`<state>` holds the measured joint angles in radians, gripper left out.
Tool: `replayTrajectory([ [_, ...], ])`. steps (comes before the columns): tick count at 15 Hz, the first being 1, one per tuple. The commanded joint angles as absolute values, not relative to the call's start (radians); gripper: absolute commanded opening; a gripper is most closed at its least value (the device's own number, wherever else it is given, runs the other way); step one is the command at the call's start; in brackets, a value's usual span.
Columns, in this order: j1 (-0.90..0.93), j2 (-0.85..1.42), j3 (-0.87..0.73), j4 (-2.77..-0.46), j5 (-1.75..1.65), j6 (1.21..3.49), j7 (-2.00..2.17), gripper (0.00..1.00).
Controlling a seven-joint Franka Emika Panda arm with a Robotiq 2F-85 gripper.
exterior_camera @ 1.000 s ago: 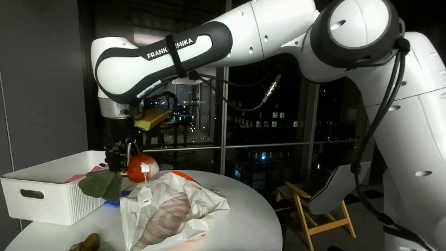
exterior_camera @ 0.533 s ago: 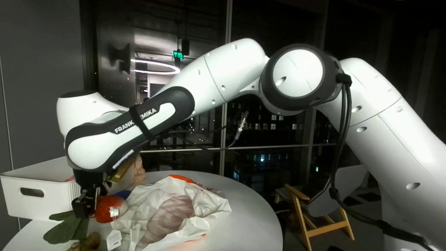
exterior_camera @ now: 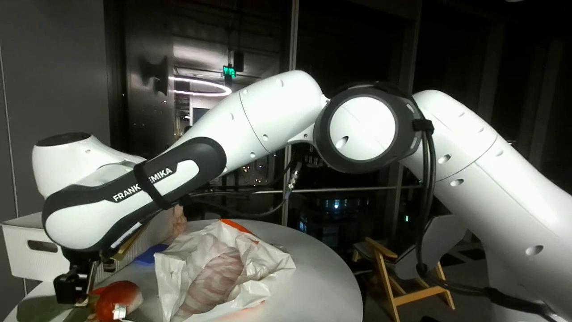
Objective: Remove the duster, moose toy and turnip plushie from the plastic
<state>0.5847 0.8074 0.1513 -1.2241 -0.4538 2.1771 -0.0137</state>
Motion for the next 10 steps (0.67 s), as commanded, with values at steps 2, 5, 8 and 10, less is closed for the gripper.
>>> replayTrajectory([
  [2, 0.57, 0.674, 0.121, -1.238, -0.428, 2.026, 0.069, 1.0],
  [5, 0.548, 0.579, 0.097, -1.268, -0.404, 1.89, 0.134, 1.0],
  [8, 0.496, 0.483, 0.081, -1.31, -0.357, 1.777, 0.176, 1.0],
  [10, 0.457, 0.419, 0.086, -1.369, -0.299, 1.744, 0.189, 1.0],
])
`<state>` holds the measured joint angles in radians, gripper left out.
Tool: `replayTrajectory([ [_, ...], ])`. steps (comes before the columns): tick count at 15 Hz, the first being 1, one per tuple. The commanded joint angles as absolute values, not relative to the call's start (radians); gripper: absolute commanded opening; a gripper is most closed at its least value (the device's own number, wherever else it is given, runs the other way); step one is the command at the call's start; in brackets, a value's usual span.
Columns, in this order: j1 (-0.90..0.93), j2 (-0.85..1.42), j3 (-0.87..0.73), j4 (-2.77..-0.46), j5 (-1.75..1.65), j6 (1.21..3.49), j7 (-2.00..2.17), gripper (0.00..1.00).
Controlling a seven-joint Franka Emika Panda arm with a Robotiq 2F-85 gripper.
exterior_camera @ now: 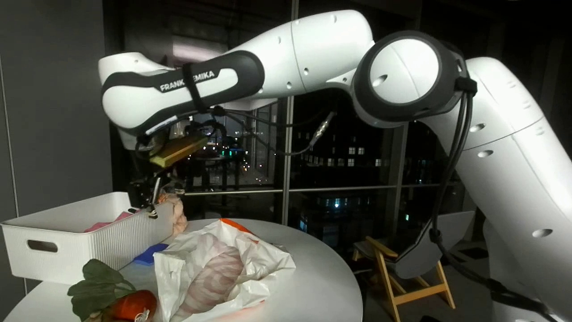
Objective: Remove the duster, moose toy and turnip plushie from the plastic
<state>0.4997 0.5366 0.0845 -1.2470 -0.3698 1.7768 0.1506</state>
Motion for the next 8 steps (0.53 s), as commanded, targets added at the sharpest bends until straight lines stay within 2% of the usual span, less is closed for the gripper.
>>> replayTrajectory([
  [1, 0.432, 0.381, 0.095, -1.411, -0.255, 1.742, 0.176, 1.0],
  [3, 0.41, 0.331, 0.09, -1.489, -0.21, 1.775, 0.183, 1.0],
  [4, 0.41, 0.425, 0.115, -1.359, -0.265, 1.732, 0.166, 1.0],
  [8, 0.39, 0.368, 0.12, -1.442, -0.24, 1.742, 0.175, 1.0],
])
